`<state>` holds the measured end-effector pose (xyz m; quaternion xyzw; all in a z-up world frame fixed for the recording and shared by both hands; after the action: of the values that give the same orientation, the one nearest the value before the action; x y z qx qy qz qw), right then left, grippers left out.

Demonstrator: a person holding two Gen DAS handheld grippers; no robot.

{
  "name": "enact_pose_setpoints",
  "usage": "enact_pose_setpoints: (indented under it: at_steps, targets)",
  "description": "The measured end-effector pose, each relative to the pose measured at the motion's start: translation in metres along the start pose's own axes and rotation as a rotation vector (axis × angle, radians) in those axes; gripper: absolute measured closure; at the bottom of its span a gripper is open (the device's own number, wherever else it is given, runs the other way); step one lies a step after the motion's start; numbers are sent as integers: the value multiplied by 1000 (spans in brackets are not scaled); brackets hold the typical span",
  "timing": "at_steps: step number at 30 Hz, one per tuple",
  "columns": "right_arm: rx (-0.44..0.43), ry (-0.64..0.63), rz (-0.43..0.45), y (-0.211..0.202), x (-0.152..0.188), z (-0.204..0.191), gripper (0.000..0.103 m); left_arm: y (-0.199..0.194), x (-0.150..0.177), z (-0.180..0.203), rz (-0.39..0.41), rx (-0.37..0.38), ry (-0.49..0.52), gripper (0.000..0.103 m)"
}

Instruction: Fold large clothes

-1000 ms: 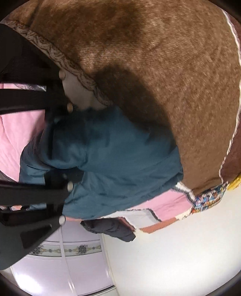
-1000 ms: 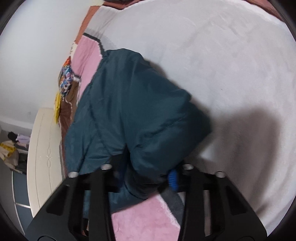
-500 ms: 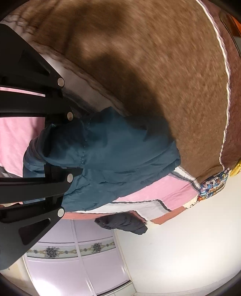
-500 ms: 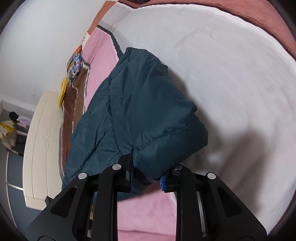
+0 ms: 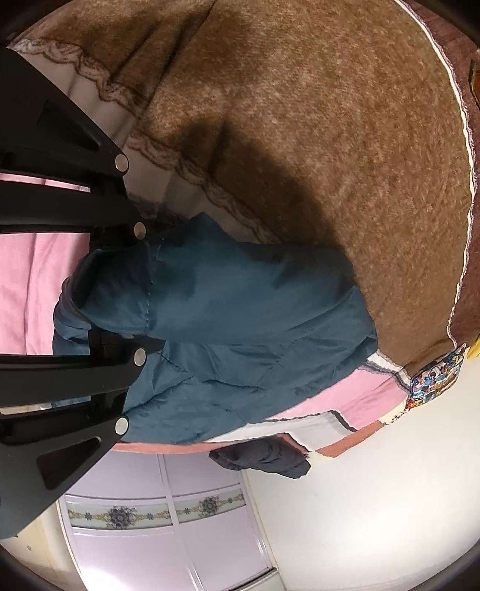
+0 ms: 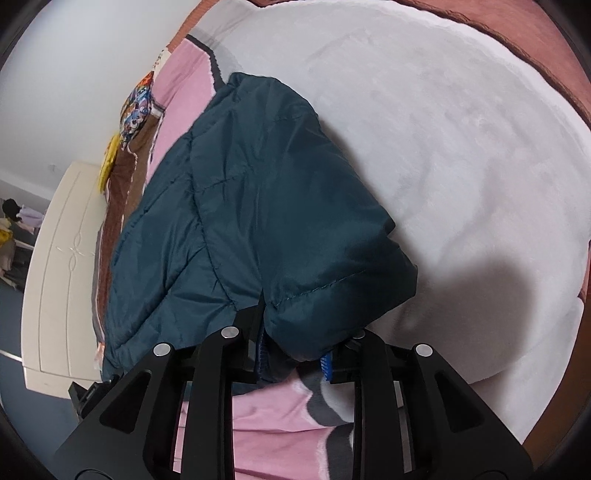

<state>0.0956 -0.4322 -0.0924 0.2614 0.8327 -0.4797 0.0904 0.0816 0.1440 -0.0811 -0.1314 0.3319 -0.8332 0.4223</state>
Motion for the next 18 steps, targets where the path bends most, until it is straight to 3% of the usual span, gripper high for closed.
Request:
enact_pose_setpoints:
  at_steps: [3, 7, 11, 16, 18]
  targets:
    - [7, 29, -24, 5, 1, 3, 71, 3, -1, -7, 3, -2, -23, 80]
    - [37, 46, -56, 2, -2, 8, 54, 3, 0, -9, 7, 5, -21, 79]
    - [78, 40, -70, -14, 0, 11, 53, -1, 4, -16, 3, 15, -36, 73]
    - [255, 47, -20, -54, 1, 20, 53, 1, 2, -23, -1, 19, -65, 59]
    - [284, 18, 34, -67, -3, 7, 53, 1, 1, -25, 9, 17, -61, 52]
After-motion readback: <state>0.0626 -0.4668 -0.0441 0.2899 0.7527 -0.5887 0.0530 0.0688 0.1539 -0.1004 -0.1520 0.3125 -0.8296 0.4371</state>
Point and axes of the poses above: each gripper's, at about its wrist camera, not at the fingertips, and y roughly the way its jaws point, z to its right, x to its underside, the point moved 4 cm from there along y, roughly the way its jaws point, and after that the axes turned 15 degrees about -y, right-handed, at the moved point
